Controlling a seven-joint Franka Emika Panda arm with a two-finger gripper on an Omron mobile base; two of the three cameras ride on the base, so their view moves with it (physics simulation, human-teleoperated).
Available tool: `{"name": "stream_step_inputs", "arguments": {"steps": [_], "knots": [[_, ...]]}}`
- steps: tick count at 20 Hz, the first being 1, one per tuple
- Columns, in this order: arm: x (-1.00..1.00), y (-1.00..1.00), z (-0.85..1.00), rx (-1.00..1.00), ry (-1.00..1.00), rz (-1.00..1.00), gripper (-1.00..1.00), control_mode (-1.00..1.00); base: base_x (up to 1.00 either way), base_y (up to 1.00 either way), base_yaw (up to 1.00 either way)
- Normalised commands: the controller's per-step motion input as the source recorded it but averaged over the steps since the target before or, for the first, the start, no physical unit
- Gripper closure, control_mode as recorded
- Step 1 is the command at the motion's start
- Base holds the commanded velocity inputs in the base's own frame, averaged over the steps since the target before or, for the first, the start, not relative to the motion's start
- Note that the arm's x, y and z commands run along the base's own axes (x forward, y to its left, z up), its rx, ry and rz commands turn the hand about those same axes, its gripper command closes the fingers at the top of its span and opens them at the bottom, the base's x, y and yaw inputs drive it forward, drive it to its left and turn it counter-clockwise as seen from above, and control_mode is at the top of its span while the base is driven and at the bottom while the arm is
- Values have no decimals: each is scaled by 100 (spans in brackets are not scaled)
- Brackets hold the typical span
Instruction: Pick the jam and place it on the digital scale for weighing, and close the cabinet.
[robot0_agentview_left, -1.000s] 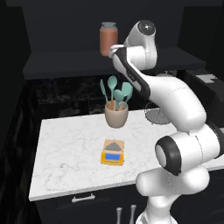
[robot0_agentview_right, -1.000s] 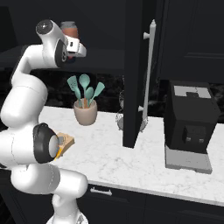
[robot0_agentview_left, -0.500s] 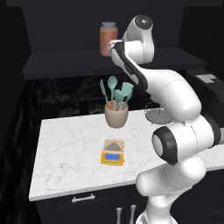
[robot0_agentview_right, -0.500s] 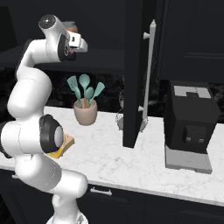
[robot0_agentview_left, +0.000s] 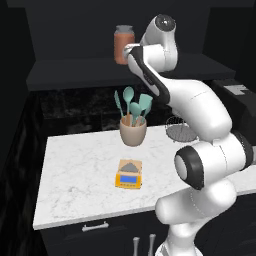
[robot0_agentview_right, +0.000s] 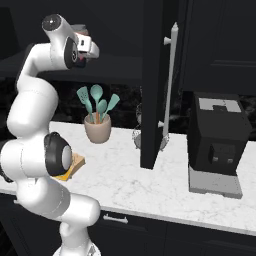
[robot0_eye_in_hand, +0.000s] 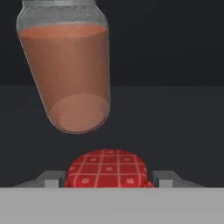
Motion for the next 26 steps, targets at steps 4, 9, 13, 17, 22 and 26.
{"name": "stream_step_inputs", "arguments": {"steps": [4, 9, 13, 17, 22, 26], "knots": [[-70, -7, 0, 5, -33, 0, 100, -100, 0, 0, 0], [-100, -2, 13, 3, -69, 0, 100, -100, 0, 0, 0], [-100, -5, 27, 1, -49, 0, 100, -100, 0, 0, 0], [-100, -21, 0, 0, -14, 1, 100, -100, 0, 0, 0], [-100, -1, 10, 0, 19, 7, 100, -100, 0, 0, 0], [-100, 0, -4, 0, 41, 7, 100, -100, 0, 0, 0]]}}
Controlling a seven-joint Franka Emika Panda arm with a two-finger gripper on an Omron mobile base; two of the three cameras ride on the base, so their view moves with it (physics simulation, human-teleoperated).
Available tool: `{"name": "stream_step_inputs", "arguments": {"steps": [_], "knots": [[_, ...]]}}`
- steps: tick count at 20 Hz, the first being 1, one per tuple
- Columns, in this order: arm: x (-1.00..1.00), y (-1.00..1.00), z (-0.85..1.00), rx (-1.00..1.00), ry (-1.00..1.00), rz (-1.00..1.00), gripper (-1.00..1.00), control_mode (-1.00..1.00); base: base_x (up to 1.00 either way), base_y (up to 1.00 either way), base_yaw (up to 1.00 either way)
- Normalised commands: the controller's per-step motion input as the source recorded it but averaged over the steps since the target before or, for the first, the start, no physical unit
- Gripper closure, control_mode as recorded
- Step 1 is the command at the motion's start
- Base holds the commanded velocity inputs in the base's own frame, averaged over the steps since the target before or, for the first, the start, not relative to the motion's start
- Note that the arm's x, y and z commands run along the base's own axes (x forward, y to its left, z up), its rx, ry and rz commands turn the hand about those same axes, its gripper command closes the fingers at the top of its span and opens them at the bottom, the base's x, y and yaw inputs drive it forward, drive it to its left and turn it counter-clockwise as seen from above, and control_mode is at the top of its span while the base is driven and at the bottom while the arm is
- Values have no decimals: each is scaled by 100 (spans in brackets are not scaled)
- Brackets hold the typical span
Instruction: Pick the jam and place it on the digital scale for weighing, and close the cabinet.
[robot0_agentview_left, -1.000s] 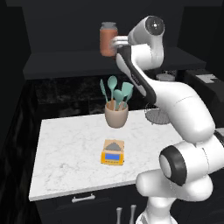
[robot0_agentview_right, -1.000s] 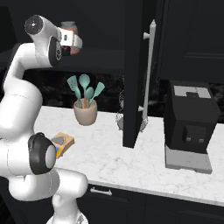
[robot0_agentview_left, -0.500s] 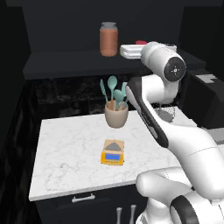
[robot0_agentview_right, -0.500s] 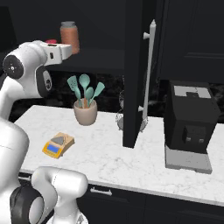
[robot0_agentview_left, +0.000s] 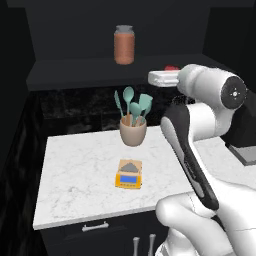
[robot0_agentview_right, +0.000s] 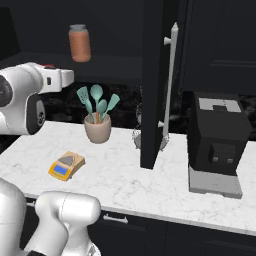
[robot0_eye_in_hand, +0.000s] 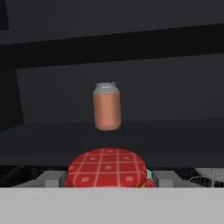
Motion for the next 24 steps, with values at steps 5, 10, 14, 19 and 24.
{"name": "stream_step_inputs", "arguments": {"steps": [5, 10, 14, 19, 24], "knots": [[-100, 0, -69, -2, 76, 13, 100, -100, 0, 0, 0], [-50, -16, -100, -12, 44, 15, 100, -100, 0, 0, 0], [16, -20, -96, 11, -1, 41, 100, -100, 0, 0, 0], [55, 9, -90, 27, -1, 47, 100, -100, 0, 0, 0], [87, 62, -72, 8, 0, 32, 100, -100, 0, 0, 0]]}}
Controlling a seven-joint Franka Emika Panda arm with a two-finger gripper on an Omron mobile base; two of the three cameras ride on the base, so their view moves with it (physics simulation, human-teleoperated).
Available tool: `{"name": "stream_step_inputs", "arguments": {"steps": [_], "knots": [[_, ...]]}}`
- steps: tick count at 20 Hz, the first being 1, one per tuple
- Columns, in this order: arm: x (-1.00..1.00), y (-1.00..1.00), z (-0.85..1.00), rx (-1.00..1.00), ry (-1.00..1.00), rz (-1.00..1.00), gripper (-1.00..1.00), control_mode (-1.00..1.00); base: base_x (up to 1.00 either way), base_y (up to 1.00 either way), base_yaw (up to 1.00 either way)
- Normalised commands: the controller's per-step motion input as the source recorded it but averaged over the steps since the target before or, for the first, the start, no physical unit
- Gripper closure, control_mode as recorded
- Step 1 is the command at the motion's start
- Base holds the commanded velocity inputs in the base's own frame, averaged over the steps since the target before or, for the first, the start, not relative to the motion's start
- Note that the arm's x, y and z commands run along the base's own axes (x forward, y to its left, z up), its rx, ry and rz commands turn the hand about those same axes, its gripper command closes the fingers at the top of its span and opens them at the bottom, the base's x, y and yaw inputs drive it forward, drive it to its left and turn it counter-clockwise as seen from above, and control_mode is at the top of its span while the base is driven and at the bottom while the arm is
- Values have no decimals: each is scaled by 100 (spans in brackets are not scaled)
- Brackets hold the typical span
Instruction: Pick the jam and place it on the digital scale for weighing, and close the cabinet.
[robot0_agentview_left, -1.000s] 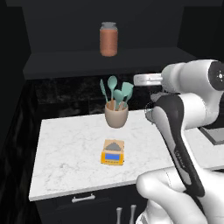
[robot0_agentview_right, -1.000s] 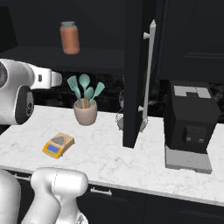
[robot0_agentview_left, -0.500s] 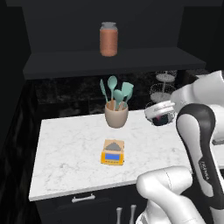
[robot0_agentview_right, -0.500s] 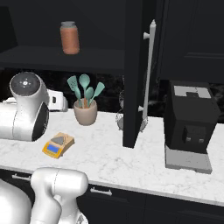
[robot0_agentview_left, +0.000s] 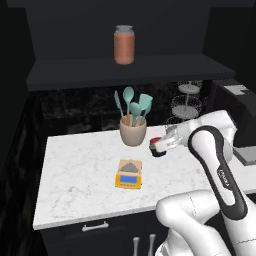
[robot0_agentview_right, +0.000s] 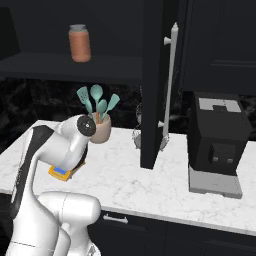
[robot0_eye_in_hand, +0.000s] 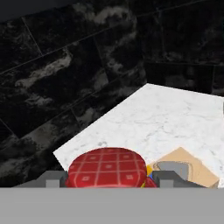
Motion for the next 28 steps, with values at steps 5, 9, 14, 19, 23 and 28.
{"name": "stream_step_inputs", "arguments": {"steps": [5, 9, 14, 19, 23, 28], "knots": [[78, 27, -75, 0, 0, 25, 100, -100, 0, 0, 0], [12, 0, -33, 0, 0, 11, 100, -100, 0, 0, 0], [6, 16, -16, 0, -1, 2, 100, -100, 0, 0, 0], [14, 36, -23, 0, -13, 0, 100, -100, 0, 0, 0], [12, 14, -31, 0, -16, 0, 100, -100, 0, 0, 0], [9, 0, -42, 3, -10, 0, 100, -100, 0, 0, 0]]}}
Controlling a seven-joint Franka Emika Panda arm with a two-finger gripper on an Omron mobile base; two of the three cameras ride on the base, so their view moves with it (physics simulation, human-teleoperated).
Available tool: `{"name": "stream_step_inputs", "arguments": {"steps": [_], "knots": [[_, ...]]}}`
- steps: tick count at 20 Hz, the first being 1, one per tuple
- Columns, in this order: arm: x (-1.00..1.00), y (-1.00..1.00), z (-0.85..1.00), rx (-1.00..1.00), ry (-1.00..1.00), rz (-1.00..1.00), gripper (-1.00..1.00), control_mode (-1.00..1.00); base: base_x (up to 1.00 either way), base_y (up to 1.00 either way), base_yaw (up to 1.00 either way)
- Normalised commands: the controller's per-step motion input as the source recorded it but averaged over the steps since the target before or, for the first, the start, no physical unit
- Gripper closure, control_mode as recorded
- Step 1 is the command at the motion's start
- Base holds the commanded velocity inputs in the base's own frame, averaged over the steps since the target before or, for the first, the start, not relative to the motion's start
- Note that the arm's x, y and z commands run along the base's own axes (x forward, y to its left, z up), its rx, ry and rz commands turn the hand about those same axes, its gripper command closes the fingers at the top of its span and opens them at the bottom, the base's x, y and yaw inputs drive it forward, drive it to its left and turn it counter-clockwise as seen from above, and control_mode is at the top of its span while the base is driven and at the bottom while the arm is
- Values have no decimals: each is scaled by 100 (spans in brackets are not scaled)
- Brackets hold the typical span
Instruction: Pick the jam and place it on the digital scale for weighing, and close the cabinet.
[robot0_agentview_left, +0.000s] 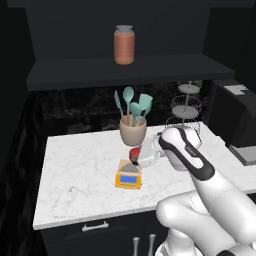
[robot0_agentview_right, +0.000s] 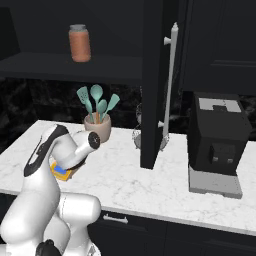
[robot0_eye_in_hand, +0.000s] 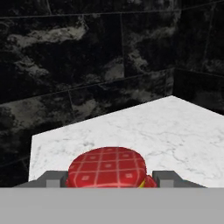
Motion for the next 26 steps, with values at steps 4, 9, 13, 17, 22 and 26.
{"name": "stream_step_inputs", "arguments": {"steps": [4, 9, 13, 17, 22, 26], "knots": [[13, 0, -43, 1, -2, 0, 100, -100, 0, 0, 0], [9, 0, -51, 0, 0, 0, 100, -100, 0, 0, 0], [4, 0, -45, 0, 0, 0, 100, -100, 0, 0, 0], [1, 0, -49, 0, 0, 0, 100, -100, 0, 0, 0], [13, 2, -40, 0, 0, 0, 100, -100, 0, 0, 0], [17, 9, -29, 0, 0, 0, 100, -100, 0, 0, 0]]}}
